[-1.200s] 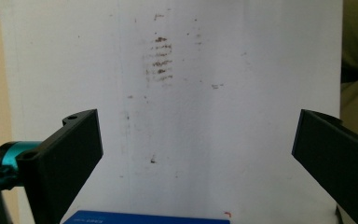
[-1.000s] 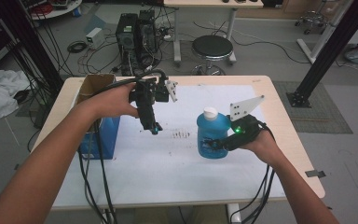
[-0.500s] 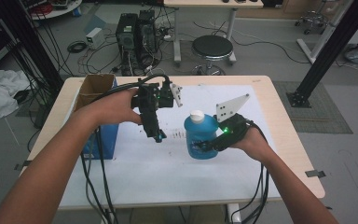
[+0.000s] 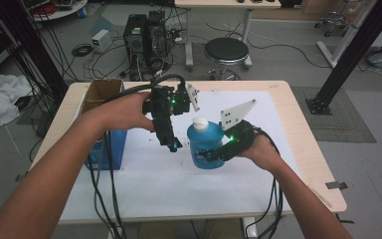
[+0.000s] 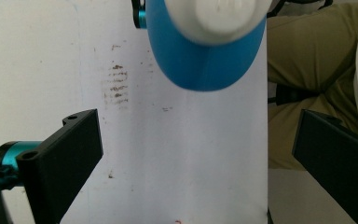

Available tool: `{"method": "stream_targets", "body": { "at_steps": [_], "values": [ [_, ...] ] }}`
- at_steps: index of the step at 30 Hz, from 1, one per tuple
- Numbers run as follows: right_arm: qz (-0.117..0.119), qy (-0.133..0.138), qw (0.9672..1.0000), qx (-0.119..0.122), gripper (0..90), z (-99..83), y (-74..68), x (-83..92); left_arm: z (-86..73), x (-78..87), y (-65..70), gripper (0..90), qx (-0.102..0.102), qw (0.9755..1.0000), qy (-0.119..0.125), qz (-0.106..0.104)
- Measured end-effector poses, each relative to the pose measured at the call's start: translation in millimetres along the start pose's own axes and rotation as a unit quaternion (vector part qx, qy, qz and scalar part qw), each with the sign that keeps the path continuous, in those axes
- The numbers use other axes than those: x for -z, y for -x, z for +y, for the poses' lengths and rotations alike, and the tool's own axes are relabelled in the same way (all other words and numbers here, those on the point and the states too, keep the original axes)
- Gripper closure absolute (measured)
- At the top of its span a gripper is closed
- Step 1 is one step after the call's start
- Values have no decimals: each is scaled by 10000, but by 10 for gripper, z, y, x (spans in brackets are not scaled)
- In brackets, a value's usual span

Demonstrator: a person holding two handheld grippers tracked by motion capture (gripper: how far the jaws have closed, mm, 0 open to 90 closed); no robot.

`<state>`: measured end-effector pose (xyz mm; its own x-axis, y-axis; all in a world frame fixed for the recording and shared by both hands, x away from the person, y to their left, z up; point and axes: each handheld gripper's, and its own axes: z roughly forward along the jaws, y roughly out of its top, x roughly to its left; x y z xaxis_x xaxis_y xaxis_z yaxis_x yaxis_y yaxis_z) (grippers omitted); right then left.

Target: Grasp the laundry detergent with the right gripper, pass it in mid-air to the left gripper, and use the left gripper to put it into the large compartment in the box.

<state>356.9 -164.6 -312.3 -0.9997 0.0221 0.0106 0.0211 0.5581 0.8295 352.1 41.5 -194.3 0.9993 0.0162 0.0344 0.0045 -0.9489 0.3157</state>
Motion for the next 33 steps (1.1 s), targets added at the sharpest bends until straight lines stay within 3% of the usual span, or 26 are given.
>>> {"method": "stream_targets", "body": {
  "at_steps": [10,22,33],
  "values": [
    [71,12,10000,56,448,72,-13,-113,80,31,35,17,-36,9999,94,-101],
    [171,37,9998,135,447,250,-30,-276,165,-18,57,17,-130,9998,-44,-132],
    [159,40,9998,98,447,291,-33,-278,200,-82,48,17,-161,9997,-146,-105]
  ]
}}
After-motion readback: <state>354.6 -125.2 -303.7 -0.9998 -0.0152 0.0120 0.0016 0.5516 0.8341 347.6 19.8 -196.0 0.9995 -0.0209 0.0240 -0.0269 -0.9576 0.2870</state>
